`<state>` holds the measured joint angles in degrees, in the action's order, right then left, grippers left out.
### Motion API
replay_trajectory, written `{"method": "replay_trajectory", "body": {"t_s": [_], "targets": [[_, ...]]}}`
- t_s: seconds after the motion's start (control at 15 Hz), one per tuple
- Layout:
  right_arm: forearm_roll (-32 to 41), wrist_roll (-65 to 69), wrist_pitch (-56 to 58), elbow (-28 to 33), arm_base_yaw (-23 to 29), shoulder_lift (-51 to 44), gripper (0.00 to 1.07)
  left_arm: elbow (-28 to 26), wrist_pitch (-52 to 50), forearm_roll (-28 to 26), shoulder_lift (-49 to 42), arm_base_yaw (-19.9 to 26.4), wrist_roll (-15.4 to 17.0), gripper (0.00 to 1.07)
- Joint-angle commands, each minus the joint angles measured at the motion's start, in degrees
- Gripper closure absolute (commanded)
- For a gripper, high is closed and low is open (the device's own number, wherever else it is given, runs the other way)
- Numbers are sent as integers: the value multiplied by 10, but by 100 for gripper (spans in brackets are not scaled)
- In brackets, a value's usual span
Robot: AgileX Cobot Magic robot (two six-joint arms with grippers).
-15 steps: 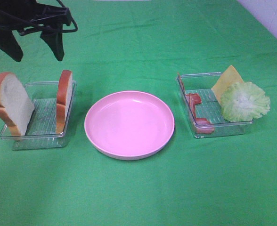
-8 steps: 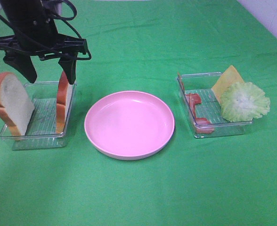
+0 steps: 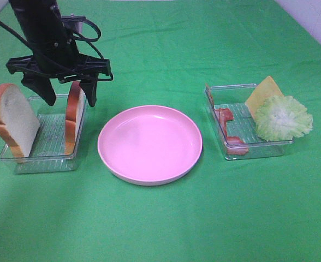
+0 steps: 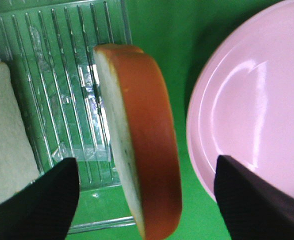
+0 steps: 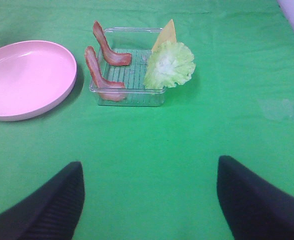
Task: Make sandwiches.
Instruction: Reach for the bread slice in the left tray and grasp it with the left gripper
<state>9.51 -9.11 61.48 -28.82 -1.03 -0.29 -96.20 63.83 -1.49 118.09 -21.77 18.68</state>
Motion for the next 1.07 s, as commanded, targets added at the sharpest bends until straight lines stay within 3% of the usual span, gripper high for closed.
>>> {"method": "replay_trajectory", "body": {"t_s": [0.07,1.07], "targets": [[1,-5,-3,0,-3,-9,37,-2,-16,5,5,-2,3,41],[5,-5,-3,0,-3,-9,37,-2,-26,9,25,0,-13,43]]}}
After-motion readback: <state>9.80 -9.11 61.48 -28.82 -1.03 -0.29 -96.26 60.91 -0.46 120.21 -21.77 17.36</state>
